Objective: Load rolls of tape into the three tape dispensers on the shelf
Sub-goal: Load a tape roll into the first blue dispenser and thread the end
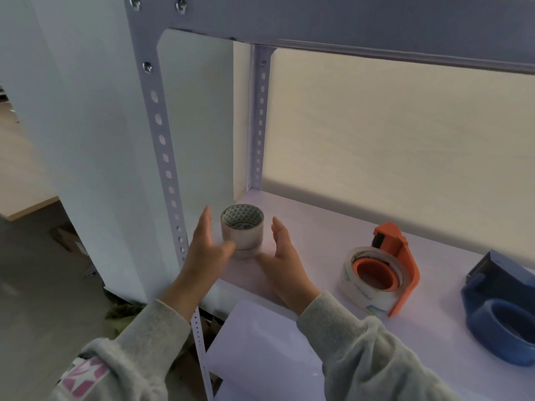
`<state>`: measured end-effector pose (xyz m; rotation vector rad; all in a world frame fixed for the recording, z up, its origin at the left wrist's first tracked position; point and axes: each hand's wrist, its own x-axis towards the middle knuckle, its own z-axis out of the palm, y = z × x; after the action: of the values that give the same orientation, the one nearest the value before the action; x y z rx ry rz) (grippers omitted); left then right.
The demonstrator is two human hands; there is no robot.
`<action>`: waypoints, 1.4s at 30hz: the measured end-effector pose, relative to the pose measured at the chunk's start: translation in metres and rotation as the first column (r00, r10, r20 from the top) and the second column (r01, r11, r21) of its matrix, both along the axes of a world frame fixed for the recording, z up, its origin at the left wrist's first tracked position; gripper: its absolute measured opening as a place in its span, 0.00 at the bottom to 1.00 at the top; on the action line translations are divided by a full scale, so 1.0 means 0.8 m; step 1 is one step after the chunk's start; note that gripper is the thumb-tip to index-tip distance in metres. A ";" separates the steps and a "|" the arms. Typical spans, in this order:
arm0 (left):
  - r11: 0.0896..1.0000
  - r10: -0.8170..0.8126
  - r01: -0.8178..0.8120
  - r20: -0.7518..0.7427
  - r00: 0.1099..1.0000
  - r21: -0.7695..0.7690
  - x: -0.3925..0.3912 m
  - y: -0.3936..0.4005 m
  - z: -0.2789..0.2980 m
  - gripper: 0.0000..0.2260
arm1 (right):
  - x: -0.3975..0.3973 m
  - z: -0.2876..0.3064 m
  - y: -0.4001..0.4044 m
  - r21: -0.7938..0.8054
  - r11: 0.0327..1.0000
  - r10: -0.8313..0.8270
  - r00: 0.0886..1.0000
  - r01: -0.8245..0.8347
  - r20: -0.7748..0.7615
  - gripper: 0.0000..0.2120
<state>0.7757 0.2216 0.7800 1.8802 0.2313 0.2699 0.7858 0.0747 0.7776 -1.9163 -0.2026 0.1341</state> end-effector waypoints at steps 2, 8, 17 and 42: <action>0.986 -0.001 -0.011 0.072 0.997 0.164 0.001 -0.002 0.016 0.33 | -0.009 0.014 -0.007 -0.090 0.996 0.000 0.994 0.010 0.110 0.36; 0.629 -0.065 -0.075 0.149 0.987 0.774 0.015 -0.030 0.044 0.32 | -0.018 0.067 -0.053 -0.614 0.773 0.173 0.877 0.162 0.449 0.34; 0.479 -0.352 0.017 0.174 0.920 0.878 0.021 -0.182 0.074 0.33 | -0.048 0.081 -0.211 -0.674 0.612 -0.024 0.861 0.415 0.508 0.33; 0.654 -0.700 0.416 0.296 0.650 0.632 -0.141 -0.711 0.052 0.31 | -0.261 0.047 -0.715 -0.344 0.503 -0.541 0.599 0.793 0.590 0.15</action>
<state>0.6627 -0.3469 0.8217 2.2034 -0.9240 0.4054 0.5768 -0.4976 0.8151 -2.4803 0.4104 -0.8812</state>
